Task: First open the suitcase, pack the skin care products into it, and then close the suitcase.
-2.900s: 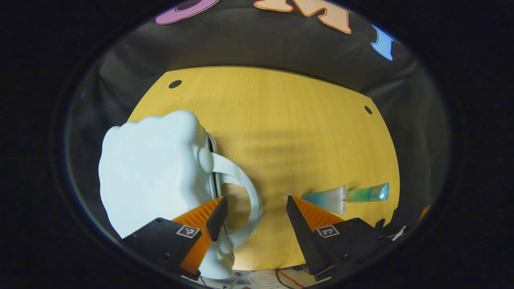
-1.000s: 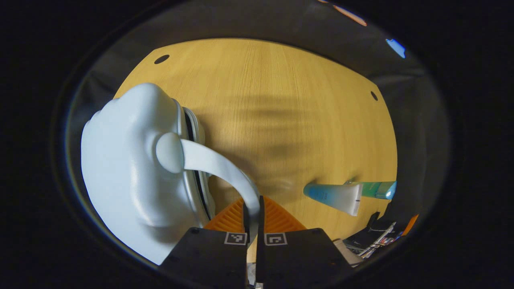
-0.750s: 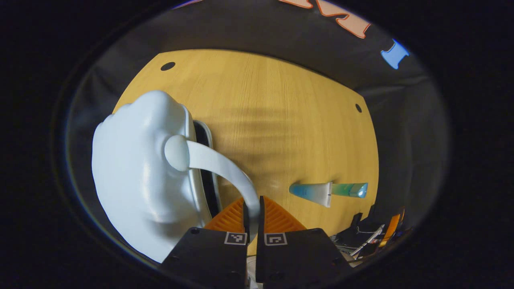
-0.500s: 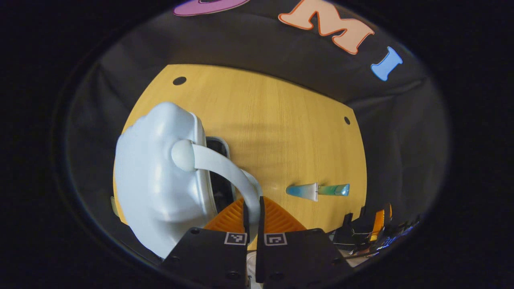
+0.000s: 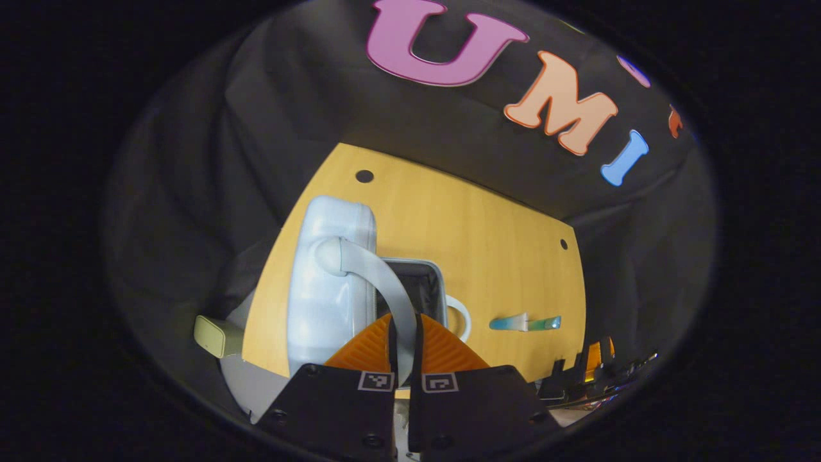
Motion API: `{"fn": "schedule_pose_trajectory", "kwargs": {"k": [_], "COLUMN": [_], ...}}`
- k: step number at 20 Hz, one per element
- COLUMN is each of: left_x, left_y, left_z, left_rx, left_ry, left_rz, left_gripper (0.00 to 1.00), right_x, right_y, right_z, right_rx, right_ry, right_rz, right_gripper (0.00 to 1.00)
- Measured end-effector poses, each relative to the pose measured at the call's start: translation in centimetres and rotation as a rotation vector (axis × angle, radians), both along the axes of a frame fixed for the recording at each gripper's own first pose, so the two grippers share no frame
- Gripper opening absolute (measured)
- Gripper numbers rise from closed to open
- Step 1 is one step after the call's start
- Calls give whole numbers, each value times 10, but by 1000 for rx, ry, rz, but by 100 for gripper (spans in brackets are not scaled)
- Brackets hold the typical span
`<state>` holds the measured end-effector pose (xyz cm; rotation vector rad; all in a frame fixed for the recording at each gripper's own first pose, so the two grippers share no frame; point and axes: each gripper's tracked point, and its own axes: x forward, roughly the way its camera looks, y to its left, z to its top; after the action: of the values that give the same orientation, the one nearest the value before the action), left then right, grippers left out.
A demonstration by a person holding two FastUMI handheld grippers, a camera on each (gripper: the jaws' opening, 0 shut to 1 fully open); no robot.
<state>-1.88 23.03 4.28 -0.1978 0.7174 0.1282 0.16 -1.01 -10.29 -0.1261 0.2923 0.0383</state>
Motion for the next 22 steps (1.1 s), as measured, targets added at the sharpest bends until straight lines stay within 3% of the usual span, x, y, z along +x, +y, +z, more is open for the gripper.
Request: {"fn": "schedule_pose_trajectory", "kwargs": {"k": [5,10,16,17,18,22], "left_x": [-29,-49,-76,-80,-83,-88], "left_y": [84,148,218,227,237,255], "left_z": [6,-10,-59,-71,-84,-134], "left_rx": [105,139,133,136,147,171], "left_ry": [-37,-35,24,40,55,129], "left_rz": [110,214,353,374,396,443], "left_gripper": [1,1,1,5,1,1], "right_x": [-1,-2,-2,-1,-1,-1], "right_y": [22,44,52,53,56,65], "right_z": [-5,-10,-12,-11,-11,-10], "right_rx": [-20,-5,-21,-25,-24,-22], "right_ry": [-5,0,7,8,10,12], "right_rz": [0,3,-9,-9,-7,7], "right_gripper": [98,98,98,98,98,98]}}
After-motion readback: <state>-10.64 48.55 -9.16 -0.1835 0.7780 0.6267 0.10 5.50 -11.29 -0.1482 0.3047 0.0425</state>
